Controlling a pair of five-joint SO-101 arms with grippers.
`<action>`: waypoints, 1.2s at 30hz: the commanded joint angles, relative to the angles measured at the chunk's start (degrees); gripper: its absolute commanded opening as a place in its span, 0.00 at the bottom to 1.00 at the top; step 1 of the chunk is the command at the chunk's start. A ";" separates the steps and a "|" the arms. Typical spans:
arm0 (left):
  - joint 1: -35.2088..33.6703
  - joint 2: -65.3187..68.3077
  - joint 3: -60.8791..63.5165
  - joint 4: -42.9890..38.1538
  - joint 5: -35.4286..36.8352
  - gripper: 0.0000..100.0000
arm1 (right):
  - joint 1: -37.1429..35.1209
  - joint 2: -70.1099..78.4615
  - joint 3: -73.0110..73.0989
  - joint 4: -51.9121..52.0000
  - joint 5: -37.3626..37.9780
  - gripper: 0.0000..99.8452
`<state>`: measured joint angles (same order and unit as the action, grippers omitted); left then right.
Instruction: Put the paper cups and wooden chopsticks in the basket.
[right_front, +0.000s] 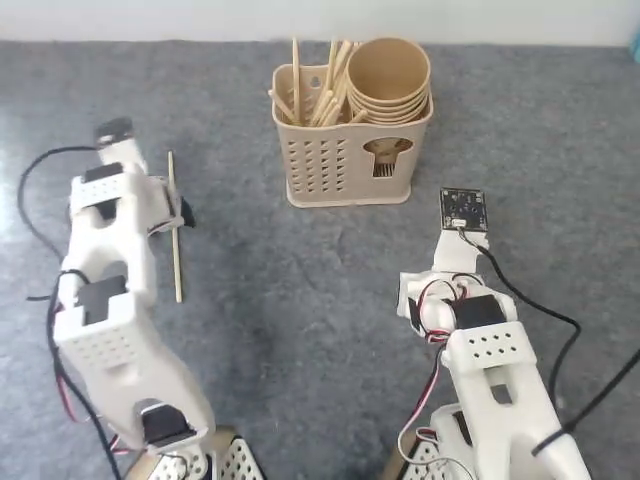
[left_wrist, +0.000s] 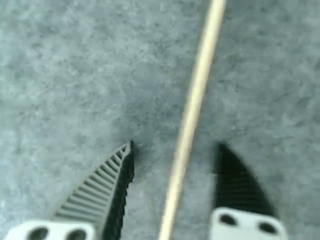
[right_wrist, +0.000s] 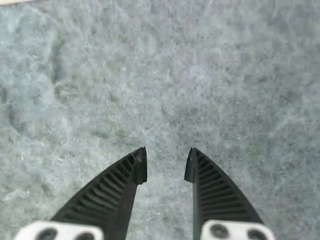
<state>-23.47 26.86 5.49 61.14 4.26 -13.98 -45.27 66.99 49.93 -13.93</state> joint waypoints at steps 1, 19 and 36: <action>2.64 0.18 -1.89 2.81 -5.63 0.01 | 0.92 0.22 -1.49 -1.19 -0.88 0.14; 6.68 -9.32 -12.44 16.88 0.35 0.01 | 2.86 0.22 -1.67 -1.19 -0.88 0.14; 18.90 -51.16 -12.18 7.21 6.59 0.01 | 2.95 0.22 -1.67 -1.19 -0.79 0.14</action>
<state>-7.47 -17.89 -4.26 73.01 7.60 -11.87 -45.27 66.99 49.93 -13.93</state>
